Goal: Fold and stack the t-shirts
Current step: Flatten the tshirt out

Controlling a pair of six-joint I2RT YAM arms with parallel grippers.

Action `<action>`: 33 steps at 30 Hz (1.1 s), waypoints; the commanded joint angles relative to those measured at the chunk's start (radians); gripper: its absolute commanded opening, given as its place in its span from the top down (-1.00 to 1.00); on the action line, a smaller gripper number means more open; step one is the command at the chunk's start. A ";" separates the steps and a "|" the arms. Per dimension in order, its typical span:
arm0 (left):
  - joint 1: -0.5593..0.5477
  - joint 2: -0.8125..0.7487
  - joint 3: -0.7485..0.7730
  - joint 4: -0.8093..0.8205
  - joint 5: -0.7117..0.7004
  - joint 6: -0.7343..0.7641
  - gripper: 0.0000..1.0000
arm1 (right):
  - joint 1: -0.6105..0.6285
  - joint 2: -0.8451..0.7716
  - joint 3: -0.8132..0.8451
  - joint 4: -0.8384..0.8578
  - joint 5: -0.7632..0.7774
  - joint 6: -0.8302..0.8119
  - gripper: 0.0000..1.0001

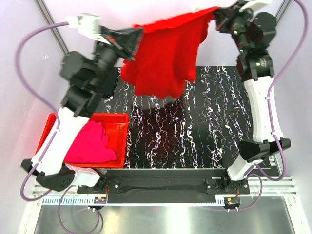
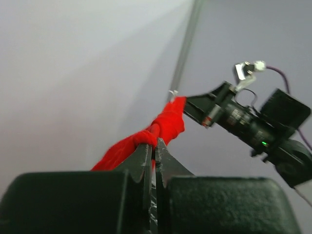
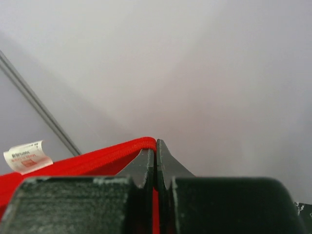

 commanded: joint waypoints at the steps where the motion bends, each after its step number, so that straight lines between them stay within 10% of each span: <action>1: -0.083 0.045 -0.001 0.108 0.023 -0.037 1.00 | -0.179 -0.059 -0.149 0.070 0.062 0.108 1.00; 11: -0.362 0.380 -0.192 0.228 0.090 -0.190 0.91 | -0.502 -0.122 -0.549 -0.107 0.004 0.014 0.56; 15: -0.399 0.485 -0.153 0.195 0.194 -0.197 0.21 | -0.503 -0.016 -0.387 -0.473 0.201 -0.075 -0.04; 18: -0.393 0.458 -0.120 0.110 0.233 -0.136 -0.15 | -0.503 -0.033 -0.374 -0.549 0.330 -0.040 -0.95; 27: -0.163 0.280 -0.225 -0.144 0.248 -0.144 -0.26 | -0.478 -0.064 -0.401 -0.556 -0.019 0.057 -0.99; 33: 0.032 0.457 -0.184 -0.353 0.246 -0.166 -0.23 | -0.301 -0.015 -0.486 -0.503 -0.067 0.060 -0.95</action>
